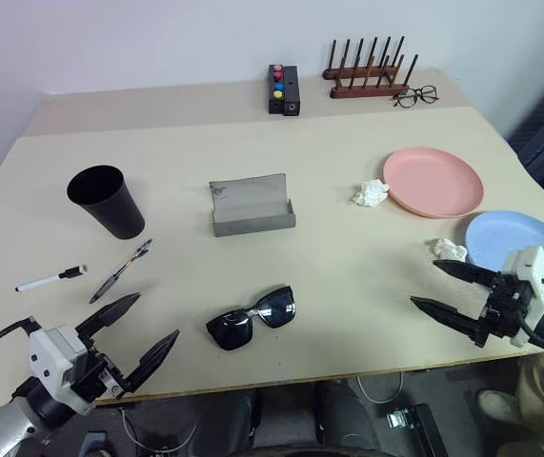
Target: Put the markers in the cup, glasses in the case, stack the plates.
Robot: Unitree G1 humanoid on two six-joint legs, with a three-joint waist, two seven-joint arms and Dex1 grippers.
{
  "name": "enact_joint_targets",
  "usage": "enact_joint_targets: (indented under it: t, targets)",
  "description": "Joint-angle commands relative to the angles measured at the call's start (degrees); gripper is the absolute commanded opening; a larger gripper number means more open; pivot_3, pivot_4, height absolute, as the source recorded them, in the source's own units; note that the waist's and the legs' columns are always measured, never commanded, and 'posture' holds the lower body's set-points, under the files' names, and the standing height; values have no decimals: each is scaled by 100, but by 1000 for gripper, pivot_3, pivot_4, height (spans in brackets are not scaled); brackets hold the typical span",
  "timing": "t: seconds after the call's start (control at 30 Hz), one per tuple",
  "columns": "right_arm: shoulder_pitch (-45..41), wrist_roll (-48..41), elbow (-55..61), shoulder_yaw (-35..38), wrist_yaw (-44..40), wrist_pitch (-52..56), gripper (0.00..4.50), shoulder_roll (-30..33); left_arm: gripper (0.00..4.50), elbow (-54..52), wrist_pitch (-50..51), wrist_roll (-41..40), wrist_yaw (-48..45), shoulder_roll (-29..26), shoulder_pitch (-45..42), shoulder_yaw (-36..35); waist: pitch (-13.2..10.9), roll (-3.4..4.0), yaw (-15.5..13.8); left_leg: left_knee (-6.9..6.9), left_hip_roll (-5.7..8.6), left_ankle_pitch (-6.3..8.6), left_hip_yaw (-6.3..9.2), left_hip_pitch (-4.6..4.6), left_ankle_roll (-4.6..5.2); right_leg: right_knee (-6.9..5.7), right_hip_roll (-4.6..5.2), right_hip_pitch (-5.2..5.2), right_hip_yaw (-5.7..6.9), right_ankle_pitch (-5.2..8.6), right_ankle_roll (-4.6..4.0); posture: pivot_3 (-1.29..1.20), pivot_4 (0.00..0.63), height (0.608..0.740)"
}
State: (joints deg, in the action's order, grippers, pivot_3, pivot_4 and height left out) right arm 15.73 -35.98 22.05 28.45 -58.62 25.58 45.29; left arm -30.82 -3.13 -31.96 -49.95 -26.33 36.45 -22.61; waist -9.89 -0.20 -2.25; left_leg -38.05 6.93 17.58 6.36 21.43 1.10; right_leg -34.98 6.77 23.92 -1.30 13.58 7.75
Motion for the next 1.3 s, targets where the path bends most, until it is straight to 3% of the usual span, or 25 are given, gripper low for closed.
enact_joint_targets:
  t: [0.03, 0.67, 1.0, 1.2, 1.3]
  targets:
    - [-3, -31, 116, -8, 40, -233, 4411, -164, 4500, 161, -155, 79, -40, 22, -188, 148, 0, 1, -2, 0, 0, 0, 0, -1, 0, 0, 0, 0, 0, 0, 0, 0, 150, 740]
    - [-215, 436, -1952, -114, -1134, -1890, 4411, -169, 4500, 479, -431, 139, -243, 101, -205, 193, 1, 1, 2, 0, 2, 0, 0, -1, 0, -1, -1, 1, 0, -2, 2, 0, 150, 740]
    - [-737, 534, -2099, -493, -1214, -2130, 4411, -189, 4500, 838, -745, 292, -202, 243, -279, 304, 2, 3, -2, 0, 2, 0, 0, -2, 0, -1, 0, 0, 0, -2, 2, 0, 150, 740]
    - [-2031, 599, -2258, -1111, -1496, -2179, 4411, -63, 4500, 824, -429, 547, 519, 328, -566, 297, 2, 7, 22, 0, 1, -1, 0, -2, -2, -5, -2, 5, -1, -8, 11, 0, 150, 740]
    - [-3129, 771, -2772, -1705, -1893, -2229, 4411, -131, 4500, 639, -15, 704, 1029, 225, -919, 293, 1, 4, 20, 0, 2, -3, 0, -3, -4, -8, -3, 6, 0, -12, 18, 0, 150, 740]
